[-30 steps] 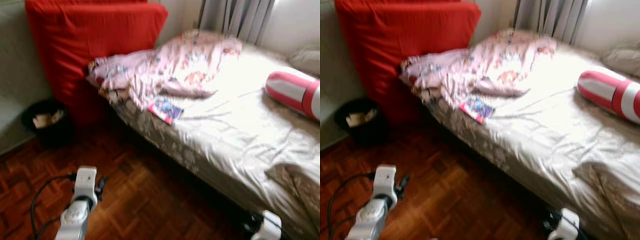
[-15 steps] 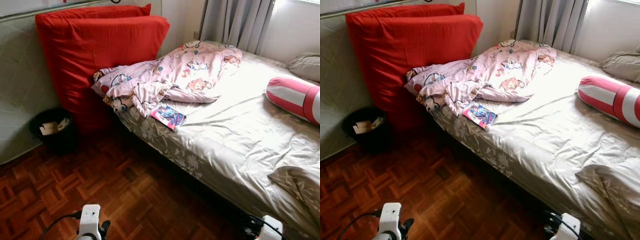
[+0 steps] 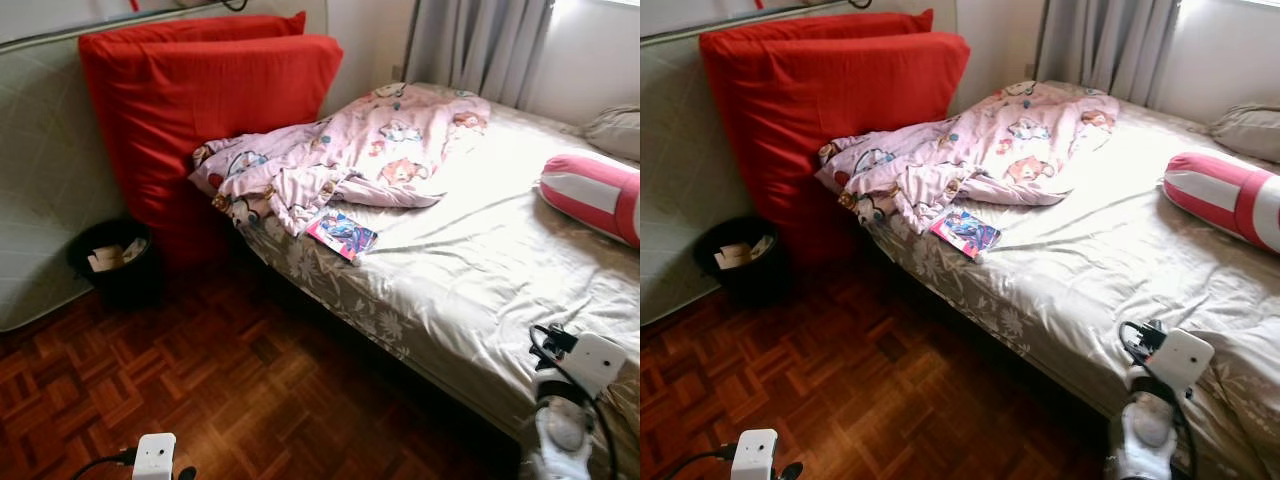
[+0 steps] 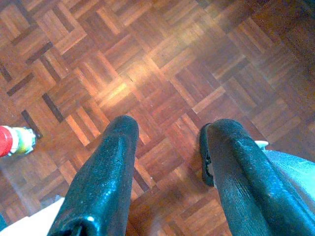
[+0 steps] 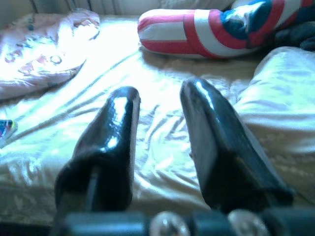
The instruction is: Clean up the room
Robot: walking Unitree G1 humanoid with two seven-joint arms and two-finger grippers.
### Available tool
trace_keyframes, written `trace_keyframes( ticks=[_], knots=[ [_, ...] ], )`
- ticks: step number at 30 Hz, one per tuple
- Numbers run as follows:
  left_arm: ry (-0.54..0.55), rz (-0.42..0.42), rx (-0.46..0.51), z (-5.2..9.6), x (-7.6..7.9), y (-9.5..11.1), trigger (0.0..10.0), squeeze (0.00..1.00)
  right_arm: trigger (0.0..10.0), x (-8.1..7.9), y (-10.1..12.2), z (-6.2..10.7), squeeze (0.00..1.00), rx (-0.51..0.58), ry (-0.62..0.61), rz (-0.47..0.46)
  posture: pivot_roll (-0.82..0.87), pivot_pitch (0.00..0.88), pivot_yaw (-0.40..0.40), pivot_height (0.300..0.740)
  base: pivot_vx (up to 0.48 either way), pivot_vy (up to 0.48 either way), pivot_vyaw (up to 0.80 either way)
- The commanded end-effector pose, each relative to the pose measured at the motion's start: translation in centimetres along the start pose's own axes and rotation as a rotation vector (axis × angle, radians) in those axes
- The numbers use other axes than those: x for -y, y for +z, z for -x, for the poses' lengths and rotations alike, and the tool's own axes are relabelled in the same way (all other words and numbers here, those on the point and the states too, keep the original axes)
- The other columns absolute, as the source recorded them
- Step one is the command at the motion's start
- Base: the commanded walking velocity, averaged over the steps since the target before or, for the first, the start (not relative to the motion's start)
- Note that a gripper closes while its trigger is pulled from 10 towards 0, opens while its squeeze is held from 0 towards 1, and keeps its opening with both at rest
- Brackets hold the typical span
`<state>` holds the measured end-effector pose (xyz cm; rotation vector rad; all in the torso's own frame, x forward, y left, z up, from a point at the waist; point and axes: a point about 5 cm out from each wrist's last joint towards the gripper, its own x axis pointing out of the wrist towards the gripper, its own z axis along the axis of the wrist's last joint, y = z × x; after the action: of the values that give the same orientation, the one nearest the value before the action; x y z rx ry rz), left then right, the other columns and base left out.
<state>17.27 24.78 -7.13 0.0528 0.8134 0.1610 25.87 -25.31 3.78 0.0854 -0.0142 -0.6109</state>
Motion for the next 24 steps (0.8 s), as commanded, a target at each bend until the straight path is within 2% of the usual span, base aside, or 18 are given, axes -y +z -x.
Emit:
trace_keyframes(
  ticks=[1,2,3,7,16,21,24],
  knots=[
    [0.012,0.013,0.001,0.1,-0.5,-0.2,10.0,0.0,10.0,1.0,0.9,0.3,0.0,0.048,-0.133,-0.014,0.03,0.018,0.015,0.74,0.0,0.0,0.0],
    [0.012,0.013,0.001,0.1,-0.5,-0.2,10.0,0.0,10.0,1.0,0.9,0.3,0.0,0.048,-0.133,-0.014,0.03,0.018,0.015,0.74,0.0,0.0,0.0],
    [0.014,0.009,-0.001,0.2,-0.7,-0.2,10.0,0.0,10.0,1.6,0.7,0.8,0.0,0.037,-0.227,-0.026,0.02,0.029,0.02,0.74,0.0,0.0,0.0],
    [0.02,0.008,-0.007,0.3,-1.0,-0.4,10.0,0.0,10.0,2.2,0.6,1.0,0.0,0.02,-0.29,-0.012,0.03,0.045,0.021,0.74,0.0,0.0,0.0],
    [0.043,0.019,-0.044,0.7,-1.9,-1.4,10.0,0.0,10.0,2.8,0.7,1.2,0.0,-0.018,-0.352,-0.009,0.03,0.061,0.025,0.74,0.0,0.0,0.0],
    [0.047,0.019,-0.055,0.8,-2.1,-1.6,10.0,0.0,10.0,2.5,0.7,1.1,0.0,-0.034,-0.328,-0.016,0.03,0.06,0.024,0.74,0.0,0.0,0.0],
    [0.049,0.021,-0.067,0.8,-2.2,-1.8,10.0,0.0,10.0,1.5,-0.1,0.3,0.0,-0.102,-0.187,-0.039,0.03,0.034,0.025,0.74,0.0,0.0,0.0]
  ],
)
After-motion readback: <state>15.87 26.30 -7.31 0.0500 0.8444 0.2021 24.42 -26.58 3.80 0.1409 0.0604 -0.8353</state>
